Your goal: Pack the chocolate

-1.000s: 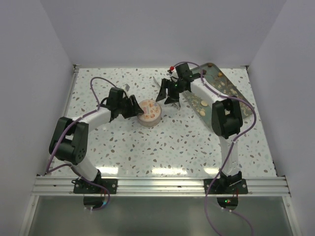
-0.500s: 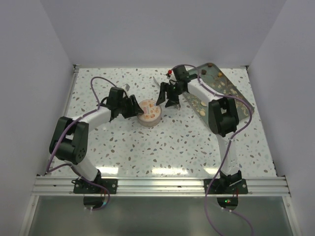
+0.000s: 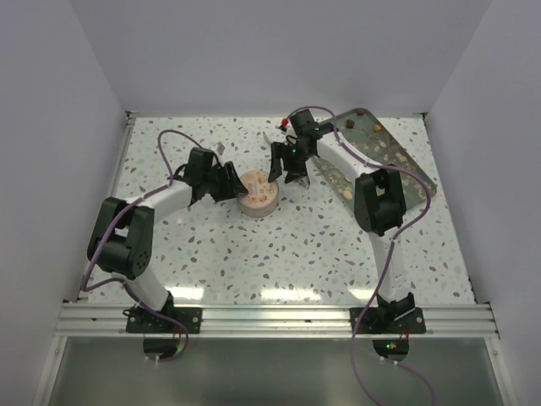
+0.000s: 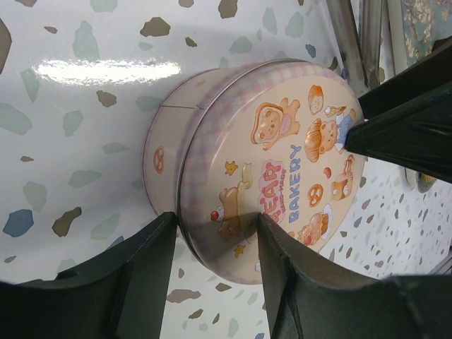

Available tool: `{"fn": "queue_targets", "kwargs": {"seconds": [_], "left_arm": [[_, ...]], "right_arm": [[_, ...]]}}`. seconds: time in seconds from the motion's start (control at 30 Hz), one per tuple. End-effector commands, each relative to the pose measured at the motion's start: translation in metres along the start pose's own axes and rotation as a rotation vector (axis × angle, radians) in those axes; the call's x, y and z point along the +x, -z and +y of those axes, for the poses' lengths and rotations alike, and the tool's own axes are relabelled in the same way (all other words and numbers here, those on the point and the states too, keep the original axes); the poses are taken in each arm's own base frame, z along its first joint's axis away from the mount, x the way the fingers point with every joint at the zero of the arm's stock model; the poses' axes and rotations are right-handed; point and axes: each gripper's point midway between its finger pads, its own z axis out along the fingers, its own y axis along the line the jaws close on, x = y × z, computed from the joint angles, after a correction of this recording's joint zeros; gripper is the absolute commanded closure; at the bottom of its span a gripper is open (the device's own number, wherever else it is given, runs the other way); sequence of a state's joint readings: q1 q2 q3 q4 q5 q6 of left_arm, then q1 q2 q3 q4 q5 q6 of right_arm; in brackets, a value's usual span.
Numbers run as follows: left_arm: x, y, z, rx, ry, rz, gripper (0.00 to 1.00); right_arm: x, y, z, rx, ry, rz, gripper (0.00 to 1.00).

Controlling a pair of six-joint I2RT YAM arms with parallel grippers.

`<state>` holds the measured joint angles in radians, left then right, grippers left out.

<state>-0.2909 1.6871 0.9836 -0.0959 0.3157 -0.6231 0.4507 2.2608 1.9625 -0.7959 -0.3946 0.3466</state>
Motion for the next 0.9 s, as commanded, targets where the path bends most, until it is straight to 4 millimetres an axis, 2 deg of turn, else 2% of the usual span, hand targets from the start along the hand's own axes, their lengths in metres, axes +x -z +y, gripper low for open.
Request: {"fn": "queue_targets", "kwargs": {"seconds": [0.0,0.6,0.87], "left_arm": [[0.028,-0.012,0.025,-0.089,-0.024,0.100,0.47],[0.031,-0.020,0.030,-0.097,-0.032,0.130,0.48],[0.005,-0.016,0.012,-0.067,-0.070,0.074,0.31]], "right_arm": [[0.020,-0.019,-0.034,0.144,0.011,0.079,0.36],[0.046,-0.035,-0.063,0.242,-0.018,0.192,0.36],[0.052,-0.038,-0.067,0.246,-0.015,0.208,0.38]]}}
